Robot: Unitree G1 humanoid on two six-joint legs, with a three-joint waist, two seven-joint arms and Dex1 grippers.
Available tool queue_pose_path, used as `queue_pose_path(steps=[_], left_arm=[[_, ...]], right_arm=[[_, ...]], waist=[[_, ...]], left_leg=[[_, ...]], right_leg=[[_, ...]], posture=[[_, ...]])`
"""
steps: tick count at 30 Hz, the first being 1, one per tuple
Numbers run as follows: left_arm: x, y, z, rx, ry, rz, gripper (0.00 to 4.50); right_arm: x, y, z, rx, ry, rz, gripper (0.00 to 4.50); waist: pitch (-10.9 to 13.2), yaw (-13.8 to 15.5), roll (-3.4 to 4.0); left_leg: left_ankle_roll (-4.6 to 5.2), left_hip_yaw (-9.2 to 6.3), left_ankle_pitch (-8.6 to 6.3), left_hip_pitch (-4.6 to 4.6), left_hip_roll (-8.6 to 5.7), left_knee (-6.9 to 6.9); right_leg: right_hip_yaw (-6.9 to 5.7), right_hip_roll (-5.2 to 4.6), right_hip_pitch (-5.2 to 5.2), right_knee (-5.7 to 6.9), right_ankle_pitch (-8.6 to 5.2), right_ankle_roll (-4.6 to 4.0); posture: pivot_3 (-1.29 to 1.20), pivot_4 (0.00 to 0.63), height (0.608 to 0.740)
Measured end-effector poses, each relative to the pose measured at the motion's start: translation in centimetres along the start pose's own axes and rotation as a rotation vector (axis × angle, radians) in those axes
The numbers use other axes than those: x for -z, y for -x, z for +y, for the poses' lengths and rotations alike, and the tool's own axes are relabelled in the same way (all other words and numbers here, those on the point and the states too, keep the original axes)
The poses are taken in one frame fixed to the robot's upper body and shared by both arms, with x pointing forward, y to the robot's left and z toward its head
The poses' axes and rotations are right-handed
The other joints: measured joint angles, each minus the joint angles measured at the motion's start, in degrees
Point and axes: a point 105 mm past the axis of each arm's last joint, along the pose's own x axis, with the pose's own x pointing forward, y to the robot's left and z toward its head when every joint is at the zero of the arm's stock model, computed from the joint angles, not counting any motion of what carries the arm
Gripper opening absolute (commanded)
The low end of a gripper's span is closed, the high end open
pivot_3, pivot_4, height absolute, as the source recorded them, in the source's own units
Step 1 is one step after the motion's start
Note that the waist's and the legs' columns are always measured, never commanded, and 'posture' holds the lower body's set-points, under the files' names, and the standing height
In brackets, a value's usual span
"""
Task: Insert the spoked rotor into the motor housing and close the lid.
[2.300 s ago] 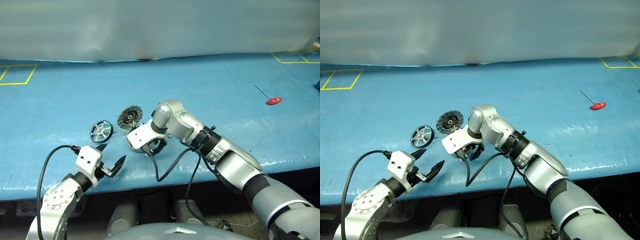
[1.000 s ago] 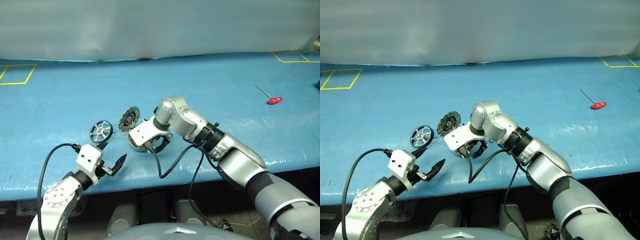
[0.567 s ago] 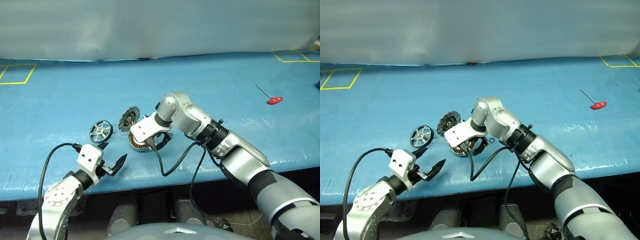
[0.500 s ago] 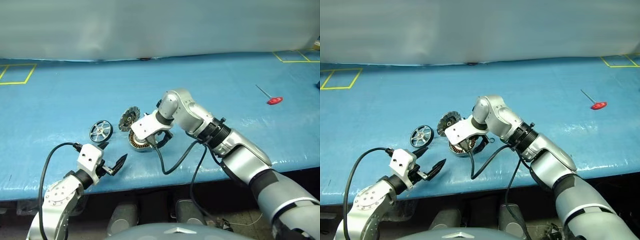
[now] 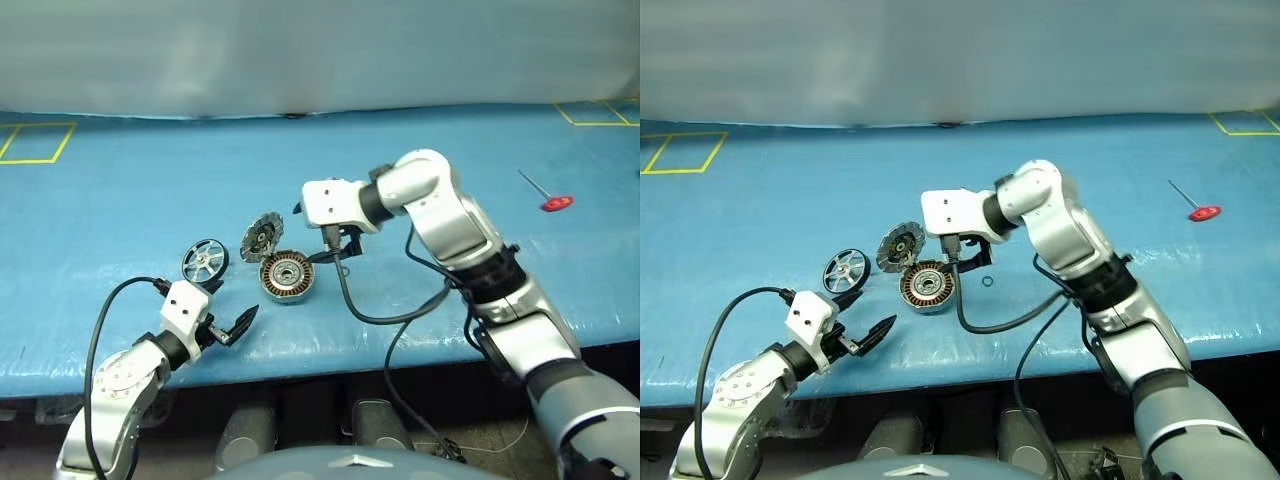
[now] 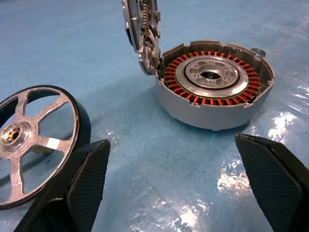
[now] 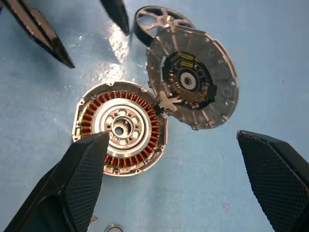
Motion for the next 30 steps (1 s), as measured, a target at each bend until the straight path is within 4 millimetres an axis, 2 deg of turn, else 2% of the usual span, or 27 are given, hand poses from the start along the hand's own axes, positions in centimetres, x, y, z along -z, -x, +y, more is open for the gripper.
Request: queue_pose_path(steps=[3, 7, 11, 15, 20, 30], left_arm=[[0.2, 0.1, -0.1, 0.003, 0.008, 0.009, 4.5], [0.5, 0.2, -0.2, 0.007, 0.017, 0.024, 4.5], [0.7, 0.3, -0.3, 0.01, 0.027, 0.031, 4.5], [0.7, 0.4, -0.3, 0.01, 0.023, 0.031, 4.5], [0.6, 0.4, -0.2, 0.003, 0.018, 0.029, 4.5], [0.6, 0.4, -0.1, 0.004, 0.011, 0.032, 4.5]], right_arm=[[0.4, 1.4, -0.5, 0.256, -0.168, -0.088, 4.48], [1.4, 3.1, -0.7, 0.489, -0.37, -0.141, 4.48], [4.2, 3.0, 1.6, 0.627, -0.638, -0.135, 4.48], [6.6, 2.6, 3.8, 0.7, -0.734, -0.068, 4.48], [8.8, -0.1, 7.1, 0.673, -0.784, -0.003, 4.48], [9.9, -2.1, 7.7, 0.692, -0.76, -0.026, 4.48]], waist=[[0.0, -0.1, 0.0], [0.0, -0.1, -0.01], [0.0, -0.1, 0.02], [0.0, -0.2, 0.01], [0.0, -0.4, 0.02], [0.0, -0.3, 0.0]], left_leg=[[-0.01, 0.02, 0.0, -0.01, -0.02, 0.0], [-0.05, -0.04, 0.04, 0.04, 0.01, 0.04], [-0.05, -0.08, 0.04, 0.04, -0.04, 0.06], [-0.04, -0.07, 0.04, 0.07, -0.05, 0.07], [-0.05, -0.03, 0.05, 0.1, 0.01, 0.07], [-0.04, -0.02, 0.05, 0.1, 0.03, 0.1]], right_leg=[[0.05, -0.02, -0.04, 0.06, -0.02, 0.01], [-0.04, 0.01, 0.03, 0.1, -0.2, 0.23], [-0.07, 0.0, 0.05, 0.1, -0.23, 0.26], [-0.07, 0.01, 0.08, 0.08, -0.23, 0.29], [-0.07, 0.07, 0.08, 0.09, -0.27, 0.31], [-0.09, 0.19, 0.11, 0.06, -0.27, 0.35]], posture=[[0.0, 0.15, 0.74], [0.0, 0.15, 0.74], [0.0, 0.15, 0.74], [0.0, 0.15, 0.74], [0.0, 0.15, 0.74], [0.0, 0.15, 0.74]])
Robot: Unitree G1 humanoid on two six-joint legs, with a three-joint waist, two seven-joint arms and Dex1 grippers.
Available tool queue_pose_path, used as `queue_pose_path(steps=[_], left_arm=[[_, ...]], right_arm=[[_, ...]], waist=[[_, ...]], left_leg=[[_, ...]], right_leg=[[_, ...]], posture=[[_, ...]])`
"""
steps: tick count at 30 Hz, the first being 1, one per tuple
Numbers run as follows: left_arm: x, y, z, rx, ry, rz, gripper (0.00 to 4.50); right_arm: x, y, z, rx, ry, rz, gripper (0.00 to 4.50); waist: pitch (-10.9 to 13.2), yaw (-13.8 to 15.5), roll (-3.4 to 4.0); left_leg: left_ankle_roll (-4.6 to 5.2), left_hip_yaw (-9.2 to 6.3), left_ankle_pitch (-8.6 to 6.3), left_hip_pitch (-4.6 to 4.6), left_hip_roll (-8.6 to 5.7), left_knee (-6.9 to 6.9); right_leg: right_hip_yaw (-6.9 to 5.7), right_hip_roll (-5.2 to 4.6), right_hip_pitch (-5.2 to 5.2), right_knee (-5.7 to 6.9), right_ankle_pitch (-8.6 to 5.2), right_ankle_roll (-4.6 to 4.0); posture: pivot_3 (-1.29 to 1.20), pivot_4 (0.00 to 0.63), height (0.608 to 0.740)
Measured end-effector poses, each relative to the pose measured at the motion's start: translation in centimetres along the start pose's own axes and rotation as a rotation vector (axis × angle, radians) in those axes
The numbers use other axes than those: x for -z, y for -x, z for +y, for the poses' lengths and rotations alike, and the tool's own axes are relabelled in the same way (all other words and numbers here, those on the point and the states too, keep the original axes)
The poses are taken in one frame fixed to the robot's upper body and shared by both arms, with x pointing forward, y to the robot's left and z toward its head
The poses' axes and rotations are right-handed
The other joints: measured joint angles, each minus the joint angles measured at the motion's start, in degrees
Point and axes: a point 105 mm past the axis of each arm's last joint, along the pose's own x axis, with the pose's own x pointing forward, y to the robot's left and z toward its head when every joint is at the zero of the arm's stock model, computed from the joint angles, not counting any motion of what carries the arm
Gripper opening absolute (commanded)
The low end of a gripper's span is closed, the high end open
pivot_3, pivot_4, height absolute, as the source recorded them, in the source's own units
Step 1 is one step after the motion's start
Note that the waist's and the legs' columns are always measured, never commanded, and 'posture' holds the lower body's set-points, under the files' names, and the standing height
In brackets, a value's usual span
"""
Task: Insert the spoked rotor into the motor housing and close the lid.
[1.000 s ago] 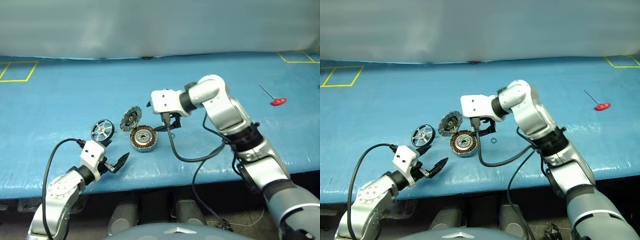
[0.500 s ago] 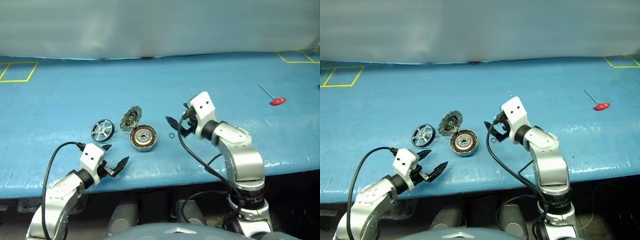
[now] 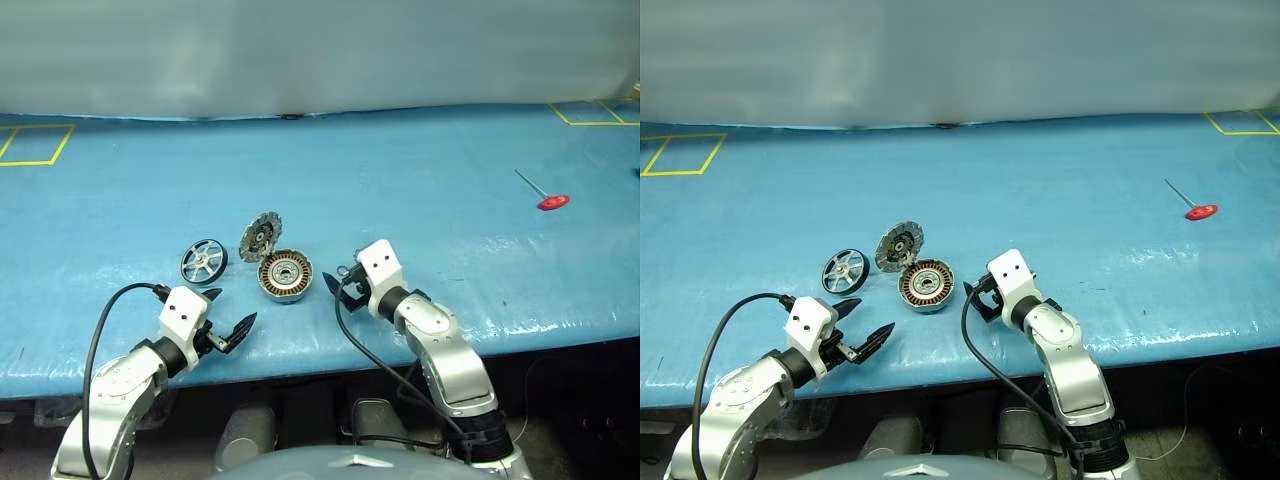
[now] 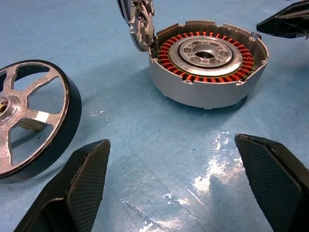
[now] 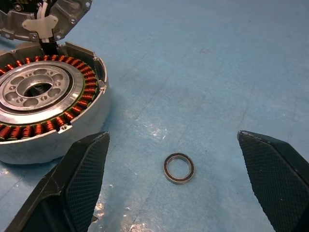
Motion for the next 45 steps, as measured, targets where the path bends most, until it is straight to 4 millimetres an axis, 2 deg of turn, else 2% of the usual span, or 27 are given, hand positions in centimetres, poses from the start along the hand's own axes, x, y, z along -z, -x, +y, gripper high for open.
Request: queue_pose_path(steps=[11, 15, 20, 24, 30, 34, 39, 45], left_arm=[[0.0, 0.0, 0.0, 0.0, -0.001, -0.001, 4.5], [0.0, 0.1, 0.0, 0.0, -0.001, 0.001, 4.5], [0.0, 0.1, -0.1, 0.0, 0.0, 0.002, 4.5], [0.0, 0.1, -0.1, -0.001, 0.0, 0.002, 4.5], [0.0, 0.1, -0.1, -0.001, -0.001, -0.001, 4.5], [0.0, 0.1, -0.1, 0.001, -0.001, -0.002, 4.5], [-0.2, 0.0, -0.4, 0.014, -0.01, -0.013, 4.5], [-0.4, -0.2, -1.1, 0.026, -0.042, -0.042, 4.5]], right_arm=[[1.5, -1.0, -0.7, -0.006, -0.005, 0.036, 4.48], [2.0, -1.2, -0.5, -0.014, -0.036, 0.048, 3.58], [2.1, -1.3, -0.4, -0.011, -0.063, 0.044, 1.87], [2.2, -1.2, -0.2, -0.014, -0.076, 0.043, 0.67], [2.1, -0.7, 0.1, -0.037, -0.05, 0.049, 0.67], [1.0, -0.6, 0.7, -0.074, -0.009, 0.039, 0.67], [-3.1, -1.2, 0.4, -0.077, 0.063, -0.056, 0.67], [-5.9, -1.8, 1.3, -0.105, 0.081, -0.124, 0.67]], waist=[[0.0, 0.1, 0.0], [0.0, 0.1, 0.0], [0.0, 0.1, -0.01], [0.0, 0.1, -0.02], [0.0, 0.1, -0.03], [0.0, 0.0, -0.02], [0.0, 0.1, -0.02], [0.0, 0.1, -0.02]], left_leg=[[0.0, 0.02, 0.0, 0.01, 0.08, 0.01], [0.0, 0.04, 0.0, 0.02, 0.08, 0.02], [0.0, 0.04, 0.0, 0.04, 0.09, 0.03], [0.0, 0.04, 0.0, 0.05, 0.09, 0.03], [0.0, 0.04, 0.0, 0.05, 0.09, 0.04], [0.0, 0.05, 0.0, 0.05, 0.12, 0.05], [0.0, 0.06, 0.0, 0.05, 0.12, 0.09], [0.01, 0.06, 0.0, 0.04, 0.09, 0.07]], right_leg=[[0.07, 0.24, 0.01, 0.0, 0.0, 0.0], [0.1, 0.23, 0.02, 0.0, 0.0, 0.0], [0.11, 0.24, 0.04, 0.01, 0.01, 0.0], [0.12, 0.24, 0.06, 0.01, 0.01, 0.0], [0.12, 0.23, 0.06, 0.01, 0.01, 0.0], [0.13, 0.24, 0.04, 0.02, 0.01, 0.0], [0.12, 0.28, 0.05, 0.05, 0.01, 0.01], [0.14, 0.26, 0.04, 0.01, 0.03, 0.01]], posture=[[0.0, 0.15, 0.74], [0.0, 0.15, 0.74], [0.0, 0.15, 0.74], [0.0, 0.15, 0.74], [0.0, 0.15, 0.74], [0.0, 0.15, 0.74], [0.0, 0.15, 0.74], [0.0, 0.15, 0.74]])
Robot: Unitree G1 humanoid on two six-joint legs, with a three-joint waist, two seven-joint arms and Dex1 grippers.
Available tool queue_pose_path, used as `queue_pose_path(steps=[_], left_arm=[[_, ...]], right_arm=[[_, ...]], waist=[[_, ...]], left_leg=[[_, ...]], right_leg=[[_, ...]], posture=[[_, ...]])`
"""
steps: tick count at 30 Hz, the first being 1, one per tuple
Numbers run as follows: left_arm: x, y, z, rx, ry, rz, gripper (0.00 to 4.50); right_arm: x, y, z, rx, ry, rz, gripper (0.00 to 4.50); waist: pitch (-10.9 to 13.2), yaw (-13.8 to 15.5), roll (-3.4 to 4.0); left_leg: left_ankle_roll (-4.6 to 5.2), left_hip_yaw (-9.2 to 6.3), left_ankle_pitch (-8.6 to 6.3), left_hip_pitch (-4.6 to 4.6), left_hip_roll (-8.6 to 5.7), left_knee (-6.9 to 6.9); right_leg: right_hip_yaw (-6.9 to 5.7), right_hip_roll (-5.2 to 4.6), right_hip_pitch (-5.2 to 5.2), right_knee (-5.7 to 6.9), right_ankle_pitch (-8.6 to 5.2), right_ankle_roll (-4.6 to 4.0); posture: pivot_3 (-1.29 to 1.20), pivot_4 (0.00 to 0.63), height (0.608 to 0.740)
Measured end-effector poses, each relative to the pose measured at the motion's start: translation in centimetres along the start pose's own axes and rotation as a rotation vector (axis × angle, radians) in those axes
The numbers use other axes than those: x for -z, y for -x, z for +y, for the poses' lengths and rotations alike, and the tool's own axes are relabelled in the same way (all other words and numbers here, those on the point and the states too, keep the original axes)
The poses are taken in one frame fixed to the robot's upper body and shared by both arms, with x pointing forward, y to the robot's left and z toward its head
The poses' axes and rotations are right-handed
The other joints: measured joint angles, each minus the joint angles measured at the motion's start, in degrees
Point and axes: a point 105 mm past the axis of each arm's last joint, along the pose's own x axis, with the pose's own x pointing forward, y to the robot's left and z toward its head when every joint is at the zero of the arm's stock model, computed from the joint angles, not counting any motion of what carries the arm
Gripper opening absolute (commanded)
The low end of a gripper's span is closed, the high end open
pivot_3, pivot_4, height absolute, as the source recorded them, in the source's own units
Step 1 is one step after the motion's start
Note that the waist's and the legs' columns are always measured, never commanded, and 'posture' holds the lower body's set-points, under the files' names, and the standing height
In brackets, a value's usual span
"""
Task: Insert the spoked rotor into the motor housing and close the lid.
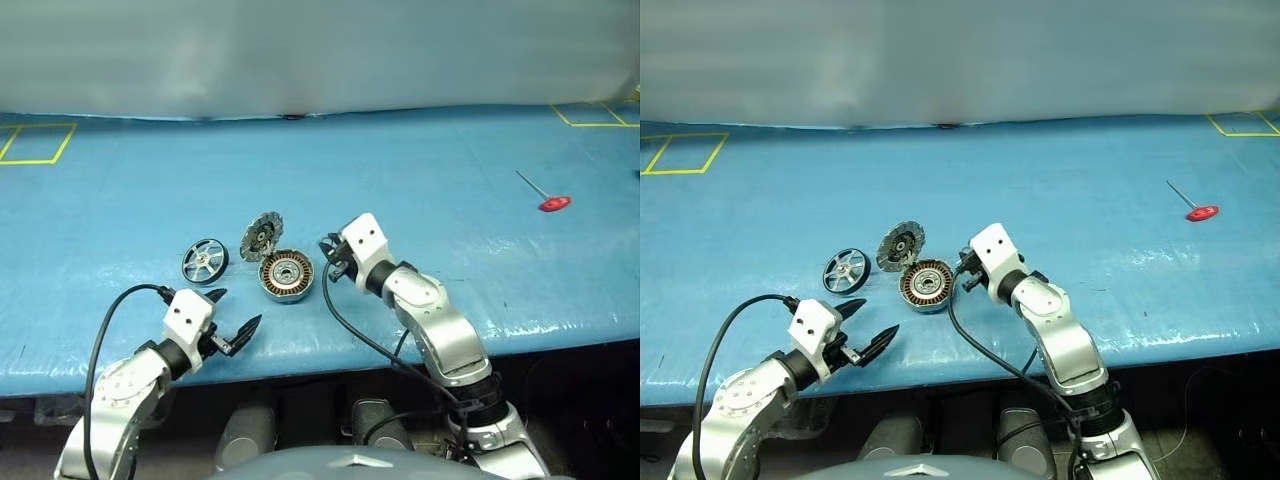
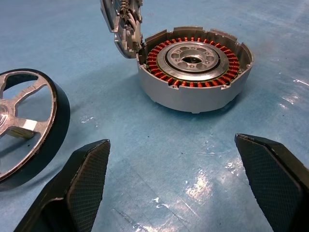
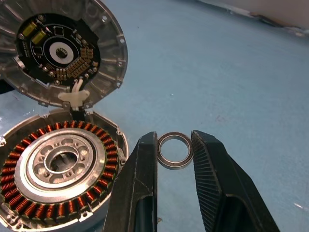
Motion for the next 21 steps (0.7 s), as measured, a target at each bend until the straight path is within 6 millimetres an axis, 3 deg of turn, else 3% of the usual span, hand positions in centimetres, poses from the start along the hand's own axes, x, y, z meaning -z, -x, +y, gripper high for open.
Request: queue_pose_path(steps=[6, 21], left_arm=[[-0.2, -0.3, -0.5, -0.019, -0.028, -0.059, 4.5], [0.6, -0.5, -0.9, -0.03, -0.03, -0.082, 4.5]], right_arm=[[-1.0, -0.8, 1.6, -0.06, -0.002, -0.03, 0.67], [0.3, -1.9, 4.7, -0.176, -0.045, 0.014, 0.67]], waist=[[0.0, 0.0, 0.0], [0.0, -0.1, 0.0]], left_leg=[[0.0, -0.01, 0.0, 0.01, 0.04, 0.01], [0.0, 0.01, 0.0, 0.01, 0.02, 0.01]], right_leg=[[0.02, -0.04, 0.0, 0.01, 0.0, -0.01], [0.01, 0.0, 0.0, 0.02, 0.0, 0.0]], posture=[[0.0, 0.15, 0.74], [0.0, 0.15, 0.74]])
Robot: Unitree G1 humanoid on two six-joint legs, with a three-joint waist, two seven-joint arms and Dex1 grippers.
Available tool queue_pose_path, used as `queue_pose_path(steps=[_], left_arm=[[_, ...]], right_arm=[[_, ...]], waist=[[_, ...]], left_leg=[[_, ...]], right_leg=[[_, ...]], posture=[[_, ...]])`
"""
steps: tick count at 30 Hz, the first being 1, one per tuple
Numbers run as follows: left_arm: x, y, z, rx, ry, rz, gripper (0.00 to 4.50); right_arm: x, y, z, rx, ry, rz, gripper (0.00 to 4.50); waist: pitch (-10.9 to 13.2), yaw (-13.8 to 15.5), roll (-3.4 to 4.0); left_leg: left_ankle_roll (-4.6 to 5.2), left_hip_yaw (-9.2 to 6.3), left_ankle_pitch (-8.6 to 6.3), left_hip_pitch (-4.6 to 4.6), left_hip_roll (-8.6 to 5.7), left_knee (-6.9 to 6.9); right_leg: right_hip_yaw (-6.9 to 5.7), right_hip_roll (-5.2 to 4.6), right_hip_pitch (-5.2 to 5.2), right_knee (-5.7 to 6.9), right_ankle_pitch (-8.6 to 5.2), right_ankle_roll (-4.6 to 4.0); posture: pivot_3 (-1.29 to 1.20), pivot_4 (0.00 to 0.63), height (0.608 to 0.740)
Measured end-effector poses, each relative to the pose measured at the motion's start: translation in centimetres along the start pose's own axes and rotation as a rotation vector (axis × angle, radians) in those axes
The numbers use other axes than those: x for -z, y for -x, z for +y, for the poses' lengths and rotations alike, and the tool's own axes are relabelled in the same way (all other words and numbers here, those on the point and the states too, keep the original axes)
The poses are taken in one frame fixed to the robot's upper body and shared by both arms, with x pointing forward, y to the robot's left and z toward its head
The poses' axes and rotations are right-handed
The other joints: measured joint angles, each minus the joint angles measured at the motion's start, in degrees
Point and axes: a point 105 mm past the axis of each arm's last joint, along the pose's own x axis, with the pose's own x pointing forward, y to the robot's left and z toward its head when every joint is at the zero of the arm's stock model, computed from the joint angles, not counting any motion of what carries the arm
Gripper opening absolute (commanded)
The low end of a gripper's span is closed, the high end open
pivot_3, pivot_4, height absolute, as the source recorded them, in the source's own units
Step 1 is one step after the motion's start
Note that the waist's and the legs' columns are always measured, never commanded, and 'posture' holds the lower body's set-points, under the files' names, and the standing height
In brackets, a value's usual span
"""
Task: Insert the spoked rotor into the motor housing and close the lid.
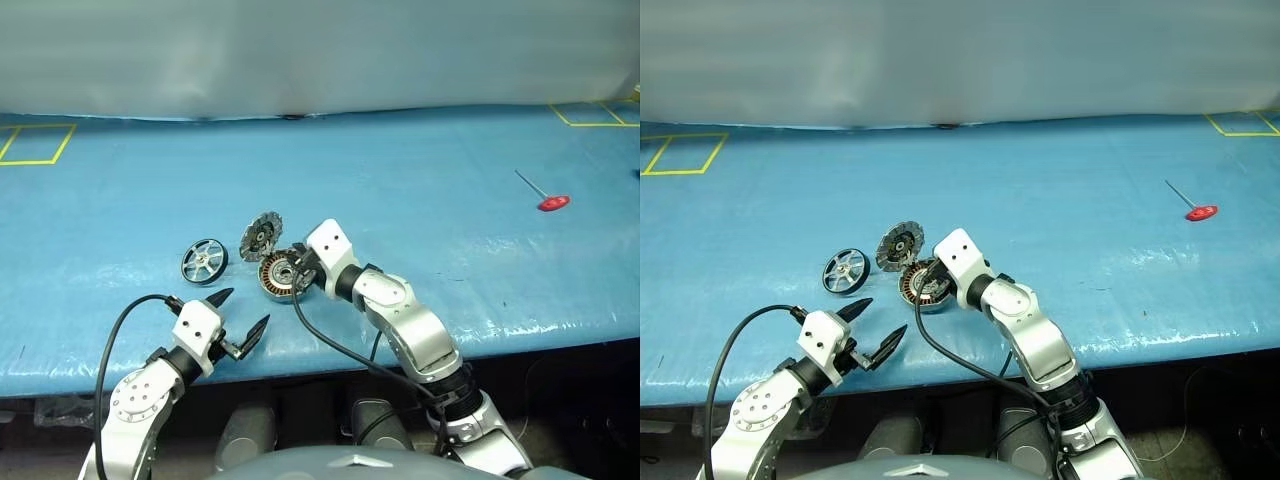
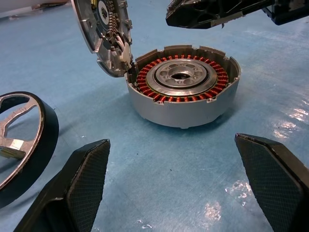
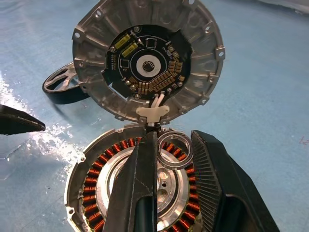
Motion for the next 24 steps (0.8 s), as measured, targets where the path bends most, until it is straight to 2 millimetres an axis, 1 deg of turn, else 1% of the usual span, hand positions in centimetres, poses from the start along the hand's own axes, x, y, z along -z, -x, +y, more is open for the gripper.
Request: queue_pose_path(steps=[3, 7, 12, 15, 24], left_arm=[[-0.1, 0.0, 0.0, -0.002, 0.001, -0.009, 4.5], [0.0, 0.1, -0.1, -0.003, 0.003, -0.015, 4.5], [-0.1, 0.0, -0.4, 0.003, 0.005, -0.03, 4.5], [0.0, -0.1, -0.5, 0.007, 0.008, -0.027, 4.5], [0.1, -0.1, -0.7, 0.016, 0.012, -0.026, 4.5]], right_arm=[[0.1, -0.1, 0.5, -0.02, -0.004, 0.002, 0.67], [0.9, -0.2, 1.1, -0.039, -0.013, 0.026, 0.67], [1.3, -0.2, 1.1, -0.038, -0.021, 0.04, 0.67], [1.9, -0.4, 1.0, -0.037, -0.032, 0.061, 0.67], [2.6, -0.7, 1.1, -0.04, -0.063, 0.081, 0.67]], waist=[[0.0, 0.0, 0.0], [0.0, 0.0, 0.0], [0.0, 0.0, 0.0], [0.0, 0.0, 0.0], [0.0, 0.0, 0.0]], left_leg=[[0.0, 0.0, 0.0, 0.0, 0.0, 0.0], [0.0, 0.0, 0.0, 0.0, 0.0, 0.0], [0.0, 0.0, 0.0, 0.0, 0.0, 0.03], [0.0, 0.0, 0.0, 0.0, 0.0, 0.02], [0.0, 0.0, 0.0, 0.0, 0.0, 0.03]], right_leg=[[-0.01, 0.0, 0.0, 0.0, 0.0, 0.0], [0.0, -0.01, 0.0, 0.0, 0.0, 0.0], [-0.01, 0.0, 0.01, 0.01, 0.0, 0.01], [-0.01, 0.02, 0.0, 0.01, 0.0, 0.01], [-0.01, 0.03, 0.0, 0.01, 0.01, 0.01]], posture=[[0.0, 0.15, 0.74], [0.0, 0.15, 0.74], [0.0, 0.15, 0.74], [0.0, 0.15, 0.74], [0.0, 0.15, 0.74]])
